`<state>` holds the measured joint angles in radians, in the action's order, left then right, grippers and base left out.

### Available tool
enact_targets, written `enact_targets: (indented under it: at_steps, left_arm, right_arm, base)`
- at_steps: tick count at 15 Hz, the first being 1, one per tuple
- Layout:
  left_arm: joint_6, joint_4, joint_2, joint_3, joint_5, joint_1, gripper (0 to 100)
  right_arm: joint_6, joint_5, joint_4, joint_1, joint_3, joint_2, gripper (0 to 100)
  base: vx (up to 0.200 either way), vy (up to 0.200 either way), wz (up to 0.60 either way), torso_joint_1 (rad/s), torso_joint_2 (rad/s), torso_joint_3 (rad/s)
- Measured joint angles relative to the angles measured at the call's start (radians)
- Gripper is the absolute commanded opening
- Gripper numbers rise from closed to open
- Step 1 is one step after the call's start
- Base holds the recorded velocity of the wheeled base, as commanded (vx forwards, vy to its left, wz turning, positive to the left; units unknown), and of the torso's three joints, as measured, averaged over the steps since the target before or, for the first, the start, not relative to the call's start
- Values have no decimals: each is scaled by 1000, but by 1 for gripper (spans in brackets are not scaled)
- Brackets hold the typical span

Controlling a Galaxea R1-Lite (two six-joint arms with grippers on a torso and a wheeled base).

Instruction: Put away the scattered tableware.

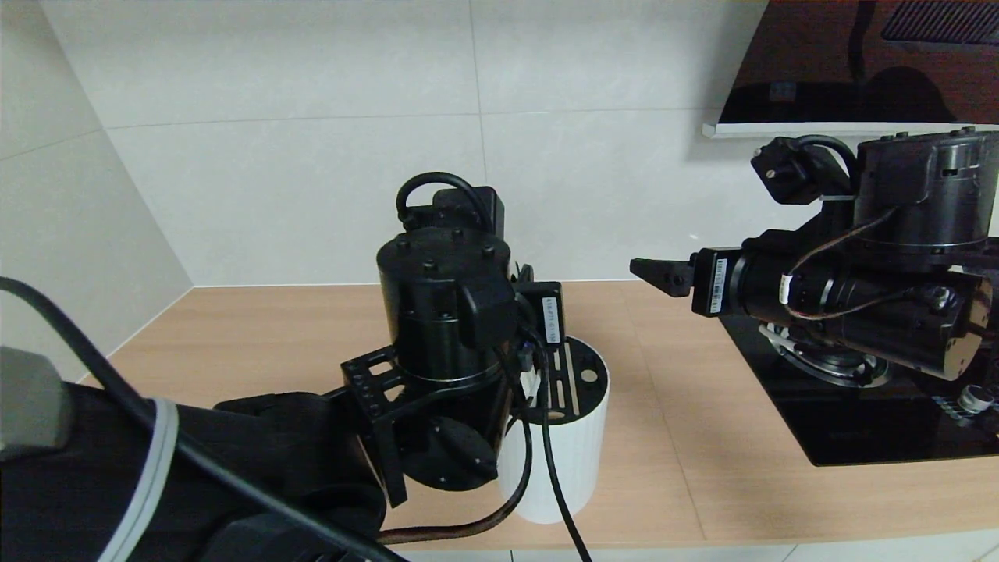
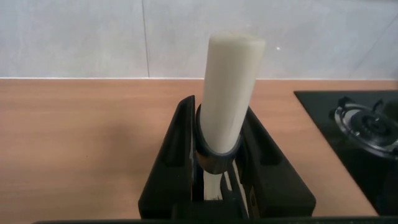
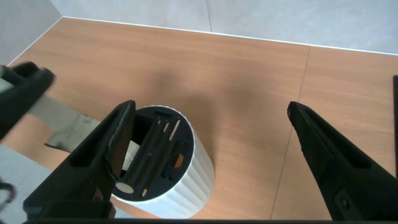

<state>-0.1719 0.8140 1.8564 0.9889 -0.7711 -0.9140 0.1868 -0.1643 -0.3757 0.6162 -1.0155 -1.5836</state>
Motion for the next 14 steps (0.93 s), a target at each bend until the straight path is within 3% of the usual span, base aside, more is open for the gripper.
enact_targets:
  at_steps: [14]
  left_arm:
    - [-3,51,117,-27,0,-5,0]
  right_arm:
    - [0,0,0,0,1,-6,100]
  base:
    - [0,0,0,0,0,0]
